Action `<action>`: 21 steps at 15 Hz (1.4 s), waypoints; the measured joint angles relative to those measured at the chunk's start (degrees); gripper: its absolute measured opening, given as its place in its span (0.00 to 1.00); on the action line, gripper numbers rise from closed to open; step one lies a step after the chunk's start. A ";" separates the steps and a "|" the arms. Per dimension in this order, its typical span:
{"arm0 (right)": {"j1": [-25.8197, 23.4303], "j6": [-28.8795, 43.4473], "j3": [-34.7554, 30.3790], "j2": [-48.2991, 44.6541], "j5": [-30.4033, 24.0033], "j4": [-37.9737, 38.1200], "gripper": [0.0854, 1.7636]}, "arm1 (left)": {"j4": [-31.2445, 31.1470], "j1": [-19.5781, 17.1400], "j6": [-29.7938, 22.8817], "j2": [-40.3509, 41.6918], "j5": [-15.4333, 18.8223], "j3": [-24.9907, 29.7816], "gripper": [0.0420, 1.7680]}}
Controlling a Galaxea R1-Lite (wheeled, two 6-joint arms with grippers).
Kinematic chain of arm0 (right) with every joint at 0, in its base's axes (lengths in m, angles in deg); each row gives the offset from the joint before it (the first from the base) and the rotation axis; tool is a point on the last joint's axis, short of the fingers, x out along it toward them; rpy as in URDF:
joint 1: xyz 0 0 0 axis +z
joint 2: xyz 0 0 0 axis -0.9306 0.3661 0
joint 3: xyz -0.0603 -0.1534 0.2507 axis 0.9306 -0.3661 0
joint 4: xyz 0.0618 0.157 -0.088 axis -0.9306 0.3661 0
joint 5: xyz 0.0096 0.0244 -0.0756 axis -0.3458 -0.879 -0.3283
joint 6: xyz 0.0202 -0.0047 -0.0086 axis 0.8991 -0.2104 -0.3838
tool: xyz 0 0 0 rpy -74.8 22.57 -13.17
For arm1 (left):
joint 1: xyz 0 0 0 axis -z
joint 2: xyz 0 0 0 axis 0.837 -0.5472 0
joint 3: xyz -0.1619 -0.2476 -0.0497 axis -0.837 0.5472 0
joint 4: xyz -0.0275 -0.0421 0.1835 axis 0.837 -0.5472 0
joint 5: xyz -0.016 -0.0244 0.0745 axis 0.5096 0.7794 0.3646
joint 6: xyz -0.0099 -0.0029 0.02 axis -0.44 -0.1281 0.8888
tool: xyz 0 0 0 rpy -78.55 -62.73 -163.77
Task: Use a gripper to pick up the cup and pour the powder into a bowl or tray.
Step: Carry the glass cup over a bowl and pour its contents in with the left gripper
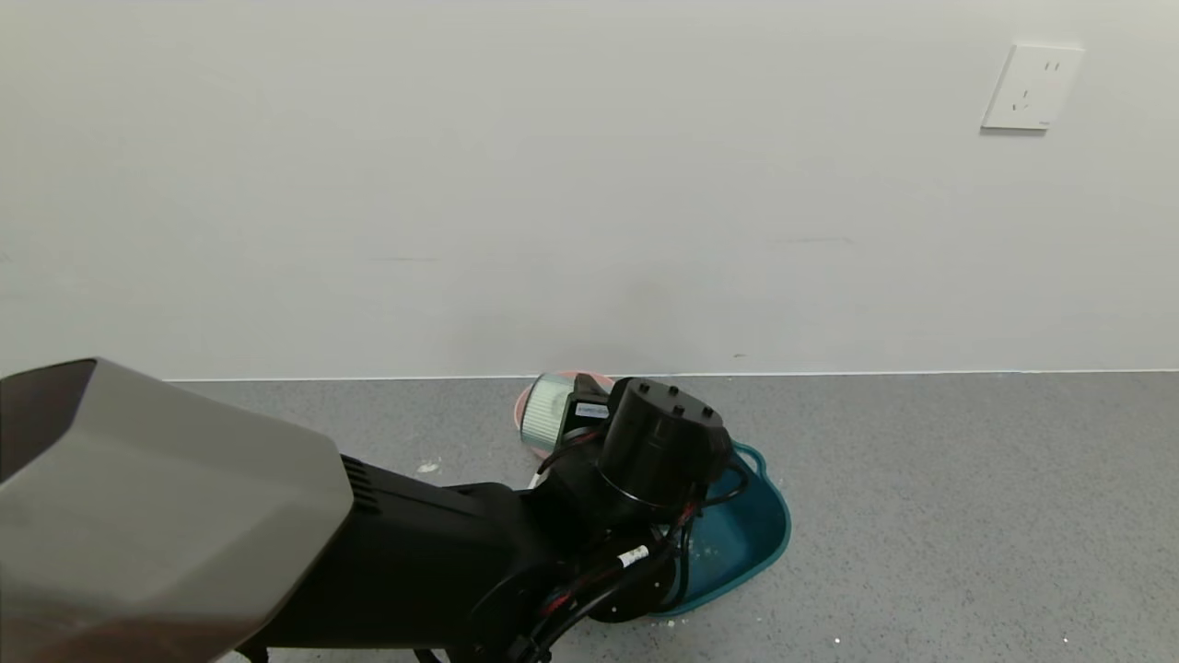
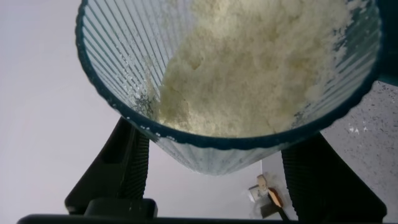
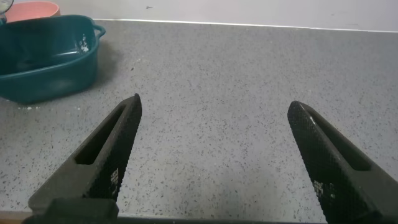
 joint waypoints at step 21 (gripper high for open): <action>0.00 0.00 0.00 0.00 0.02 0.00 0.97 | 1.08 0.57 4.88 0.01 -2.18 0.35 0.70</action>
